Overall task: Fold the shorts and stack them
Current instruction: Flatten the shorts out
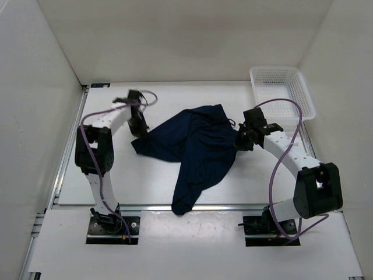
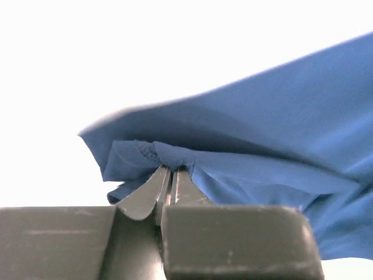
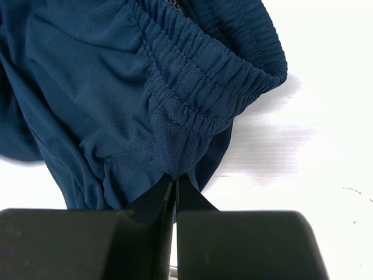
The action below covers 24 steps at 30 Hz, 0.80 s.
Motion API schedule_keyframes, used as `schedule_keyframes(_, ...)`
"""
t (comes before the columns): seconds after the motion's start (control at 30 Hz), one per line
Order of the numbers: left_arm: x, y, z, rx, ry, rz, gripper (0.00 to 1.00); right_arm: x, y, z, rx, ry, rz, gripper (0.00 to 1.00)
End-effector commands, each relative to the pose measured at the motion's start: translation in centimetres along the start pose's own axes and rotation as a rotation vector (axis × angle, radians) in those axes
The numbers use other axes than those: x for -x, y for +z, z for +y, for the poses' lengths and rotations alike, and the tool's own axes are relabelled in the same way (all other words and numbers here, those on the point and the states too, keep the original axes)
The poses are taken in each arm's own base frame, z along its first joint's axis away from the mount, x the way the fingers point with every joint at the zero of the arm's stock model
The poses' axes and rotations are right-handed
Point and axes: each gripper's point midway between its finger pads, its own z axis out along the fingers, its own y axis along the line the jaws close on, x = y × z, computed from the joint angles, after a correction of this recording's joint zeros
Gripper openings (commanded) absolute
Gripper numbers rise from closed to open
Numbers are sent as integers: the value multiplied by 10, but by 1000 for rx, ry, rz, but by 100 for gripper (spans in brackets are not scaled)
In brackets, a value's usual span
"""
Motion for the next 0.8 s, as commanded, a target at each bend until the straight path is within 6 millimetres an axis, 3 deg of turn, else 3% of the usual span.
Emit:
schedule_keyframes(0.0,89,-37,14,1,-51,-142,10,1,-12,3,26,-15,-16,0)
schedule_keyframes(0.03,128,-45,3,-20,-52,-198,10,1,-12,4,26,-6,-16,0)
schedule_keyframes(0.07,142,-49,6,-2,-64,-207,10,3,-11,5,31,-7,-24,0)
schedule_keyframes(0.1,136,-52,9,6,-57,-141,18,2,-8,4,25,-6,-14,0)
schedule_keyframes(0.13,154,-59,2,-26,-40,-163,35,3,-7,6,31,-6,-7,0)
schedule_keyframes(0.17,152,-65,0,-37,-39,-153,53,3,-7,6,31,-6,-7,0)
schedule_keyframes(0.2,150,-70,2,-28,-40,-160,78,3,-7,6,31,-6,-7,0)
schedule_keyframes(0.27,127,-96,-5,-2,7,-213,94,1,-7,8,35,-13,-4,0)
schedule_keyframes(0.3,111,-104,-22,-16,53,-230,100,4,-8,11,40,-14,-11,0)
schedule_keyframes(0.33,85,-117,-21,-26,77,-232,100,4,-8,11,40,-14,-11,0)
schedule_keyframes(0.37,75,-121,-28,-45,83,-249,100,4,-8,11,40,-14,-11,0)
schedule_keyframes(0.43,32,-135,-54,-132,145,-235,100,3,-8,12,47,-14,-6,0)
schedule_keyframes(0.47,0,-116,-53,-126,158,-159,95,3,-8,12,47,-14,-6,0)
schedule_keyframes(0.53,-35,-109,-80,-219,207,-119,68,3,-8,12,47,-14,-6,0)
schedule_keyframes(0.57,-72,-96,-93,-232,246,-49,37,2,-6,11,43,-13,1,0)
schedule_keyframes(0.6,-88,-93,-108,-276,275,-28,32,2,-6,11,42,-13,1,0)
schedule_keyframes(0.63,-103,-89,-115,-281,302,-10,32,2,-6,11,42,-23,1,0)
schedule_keyframes(0.67,-129,-76,-124,-256,360,38,39,1,-4,10,38,-22,9,0)
schedule_keyframes(0.7,-137,-69,-127,-231,364,47,68,1,-4,10,38,-22,9,0)
schedule_keyframes(0.77,-152,-49,-129,-187,388,79,80,1,-4,10,38,-22,9,0)
